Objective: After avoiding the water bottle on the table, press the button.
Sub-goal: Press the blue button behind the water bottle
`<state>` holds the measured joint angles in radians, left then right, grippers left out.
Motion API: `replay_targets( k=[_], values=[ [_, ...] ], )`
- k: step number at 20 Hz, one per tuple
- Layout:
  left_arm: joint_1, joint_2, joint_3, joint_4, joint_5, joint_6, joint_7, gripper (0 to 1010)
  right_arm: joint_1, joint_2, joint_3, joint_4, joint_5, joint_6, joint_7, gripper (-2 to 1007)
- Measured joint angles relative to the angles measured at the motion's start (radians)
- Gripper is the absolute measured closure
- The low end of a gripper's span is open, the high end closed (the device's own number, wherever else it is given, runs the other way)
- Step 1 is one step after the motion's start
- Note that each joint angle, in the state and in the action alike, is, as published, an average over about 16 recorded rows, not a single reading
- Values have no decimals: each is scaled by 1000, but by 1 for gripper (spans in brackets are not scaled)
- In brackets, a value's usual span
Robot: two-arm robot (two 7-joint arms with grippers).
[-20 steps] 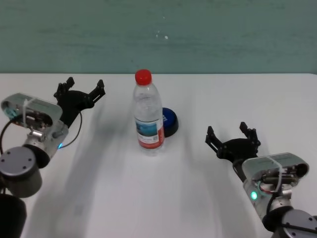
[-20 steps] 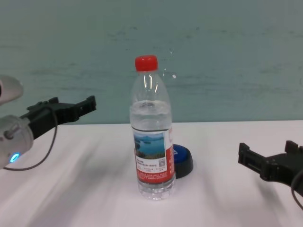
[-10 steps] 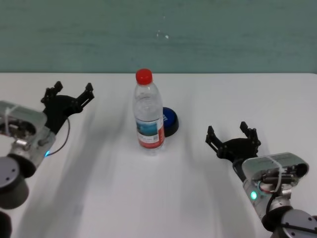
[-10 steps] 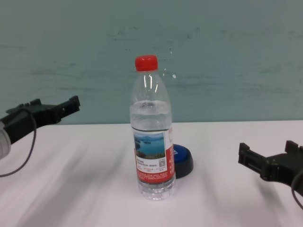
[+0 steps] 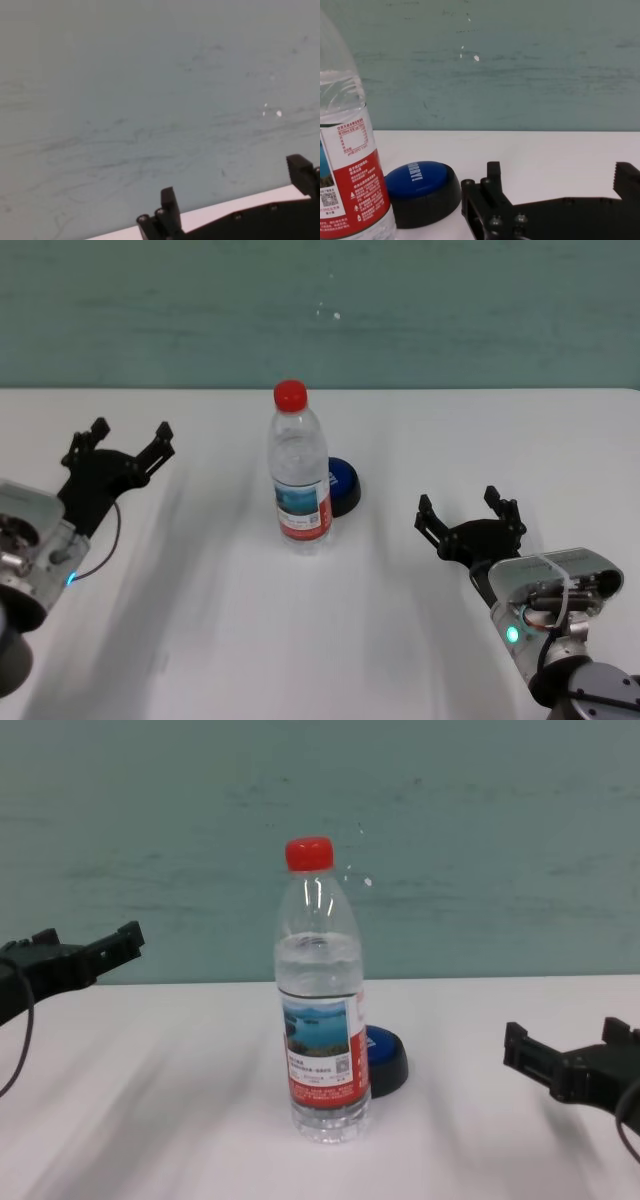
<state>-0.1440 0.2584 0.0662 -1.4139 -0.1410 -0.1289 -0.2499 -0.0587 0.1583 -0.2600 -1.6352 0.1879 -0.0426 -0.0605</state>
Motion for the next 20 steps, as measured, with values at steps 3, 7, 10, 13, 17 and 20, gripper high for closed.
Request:
replay_targets(
  k=[3,7,10,13,17,20],
  values=[
    [33,8,-6,-38,-14,2,-6,0,0,0,0,0,0,0,0,1],
    [72,15,-12,-82,-30,6,-9,0,0,0,0,0,0,0,0,1],
    [102,19,-16,-115,-41,11,-9,0,0,0,0,0,0,0,0,1],
    [133,22,-19,-147,-52,14,-8,0,0,0,0,0,0,0,0,1],
    [168,24,-19,-183,-60,16,-5,0,0,0,0,0,0,0,0,1],
    [190,24,-18,-204,-64,16,-3,0,0,0,0,0,0,0,0,1]
  ],
)
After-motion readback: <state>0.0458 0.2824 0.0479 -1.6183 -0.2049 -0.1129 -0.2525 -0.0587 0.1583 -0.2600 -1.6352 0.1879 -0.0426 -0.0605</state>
